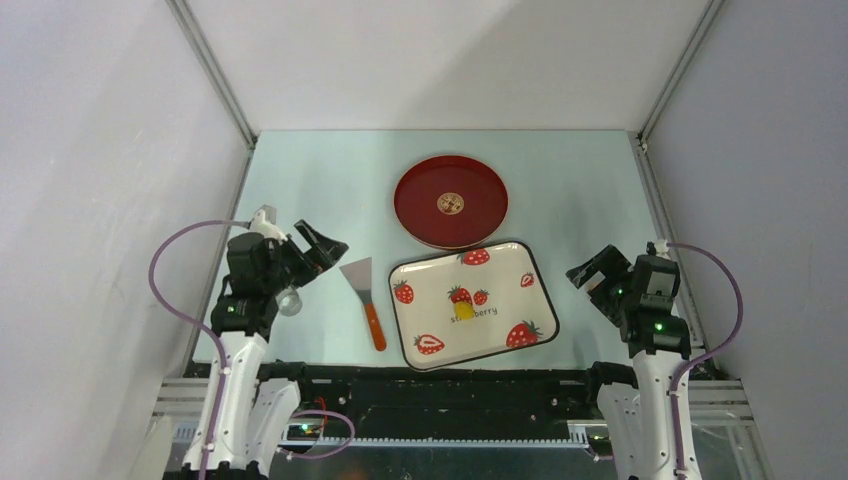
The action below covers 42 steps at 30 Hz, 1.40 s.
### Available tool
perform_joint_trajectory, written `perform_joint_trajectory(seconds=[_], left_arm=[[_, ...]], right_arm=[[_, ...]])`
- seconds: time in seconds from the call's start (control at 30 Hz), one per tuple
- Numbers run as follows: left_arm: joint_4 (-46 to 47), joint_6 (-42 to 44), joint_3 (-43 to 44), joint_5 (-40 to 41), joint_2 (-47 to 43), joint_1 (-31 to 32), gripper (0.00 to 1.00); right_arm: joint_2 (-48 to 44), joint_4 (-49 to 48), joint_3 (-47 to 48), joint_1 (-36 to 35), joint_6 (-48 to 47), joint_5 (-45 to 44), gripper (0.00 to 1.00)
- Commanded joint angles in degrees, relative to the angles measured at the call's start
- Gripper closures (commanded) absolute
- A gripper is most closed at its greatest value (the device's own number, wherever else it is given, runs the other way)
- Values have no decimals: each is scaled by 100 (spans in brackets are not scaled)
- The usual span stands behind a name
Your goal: Roll out the dumpling wrappers from the dough
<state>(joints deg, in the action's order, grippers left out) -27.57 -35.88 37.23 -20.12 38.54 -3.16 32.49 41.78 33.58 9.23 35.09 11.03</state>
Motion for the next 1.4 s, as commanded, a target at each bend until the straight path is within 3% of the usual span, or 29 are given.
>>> perform_joint_trajectory(seconds=[0.0,0.2,0.37,0.57,0.7,0.87,1.37], left_arm=[[88,38,-11,-494,297,-12,2],[86,-5,-26,-292,728,432,2],[77,-85,235,381,1487,1625,2],[40,-155,897,1106,2343,2995,2],[28,-168,1240,1283,2617,3464,2],[25,-191,1294,1381,2640,3618,2],[-34,-150,1083,1406,2249,3620,2]], right_arm=[[60,11,223,26,224,-129,0],[64,279,305,26,521,-907,0],[224,572,313,93,950,-1673,0],[912,579,351,829,990,-1517,2],[1525,237,351,1722,755,-945,4],[2328,-271,359,2208,384,-1034,4],[4671,-1045,1051,1992,-247,-616,0]])
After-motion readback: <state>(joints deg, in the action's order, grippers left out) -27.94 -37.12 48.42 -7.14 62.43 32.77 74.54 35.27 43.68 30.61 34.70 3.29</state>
